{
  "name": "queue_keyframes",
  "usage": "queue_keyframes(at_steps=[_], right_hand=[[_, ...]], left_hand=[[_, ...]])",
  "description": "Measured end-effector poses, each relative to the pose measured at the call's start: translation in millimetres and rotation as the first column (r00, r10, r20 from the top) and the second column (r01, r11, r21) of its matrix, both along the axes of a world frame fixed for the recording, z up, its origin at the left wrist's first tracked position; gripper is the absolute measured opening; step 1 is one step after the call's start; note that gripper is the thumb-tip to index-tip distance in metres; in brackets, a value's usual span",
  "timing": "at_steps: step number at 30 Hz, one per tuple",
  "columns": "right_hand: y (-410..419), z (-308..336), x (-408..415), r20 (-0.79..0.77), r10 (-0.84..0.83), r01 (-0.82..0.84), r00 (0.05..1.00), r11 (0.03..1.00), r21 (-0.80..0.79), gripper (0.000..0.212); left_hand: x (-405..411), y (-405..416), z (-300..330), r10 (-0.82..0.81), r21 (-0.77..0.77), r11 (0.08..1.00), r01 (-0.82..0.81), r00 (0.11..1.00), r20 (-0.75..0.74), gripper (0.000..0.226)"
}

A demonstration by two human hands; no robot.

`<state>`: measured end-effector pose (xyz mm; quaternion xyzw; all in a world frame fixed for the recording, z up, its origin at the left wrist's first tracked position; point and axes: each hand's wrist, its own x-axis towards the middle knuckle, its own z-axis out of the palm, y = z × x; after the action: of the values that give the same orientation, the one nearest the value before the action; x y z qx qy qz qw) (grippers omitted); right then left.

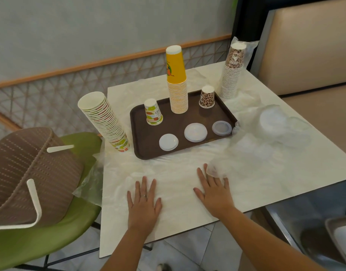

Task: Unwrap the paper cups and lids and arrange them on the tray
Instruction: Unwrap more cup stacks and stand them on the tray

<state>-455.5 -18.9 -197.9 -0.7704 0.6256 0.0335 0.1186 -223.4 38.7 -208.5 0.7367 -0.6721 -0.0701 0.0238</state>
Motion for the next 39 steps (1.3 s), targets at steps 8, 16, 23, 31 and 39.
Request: queue_keyframes(at_steps=[8, 16, 23, 31, 39], right_hand=[[7, 8, 13, 0.058, -0.078, 0.076, 0.995, 0.996, 0.049, 0.078], [-2, 4, -35, -0.032, -0.154, 0.154, 0.988, 0.988, -0.018, 0.088], [-1, -2, -60, 0.024, -0.281, 0.281, 0.959, 0.960, -0.004, 0.068], [-9, 0, -73, 0.077, -0.289, 0.295, 0.954, 0.951, -0.090, 0.068], [-22, -6, -87, 0.100, -0.291, 0.308, 0.951, 0.915, -0.262, 0.063]], left_hand=[[-79, -28, 14, -0.146, 0.045, 0.988, 0.150, 0.986, -0.077, 0.053], [-87, -25, 12, -0.098, 0.232, 0.968, 0.093, 0.995, 0.010, 0.064], [-86, -22, 17, -0.047, 0.248, 0.968, 0.043, 0.999, 0.009, 0.079], [-113, -37, 26, -0.040, 0.173, 0.985, 0.030, 0.998, 0.057, 0.077], [-157, -47, 9, -0.132, 0.164, 0.977, 0.136, 0.990, -0.040, 0.060]])
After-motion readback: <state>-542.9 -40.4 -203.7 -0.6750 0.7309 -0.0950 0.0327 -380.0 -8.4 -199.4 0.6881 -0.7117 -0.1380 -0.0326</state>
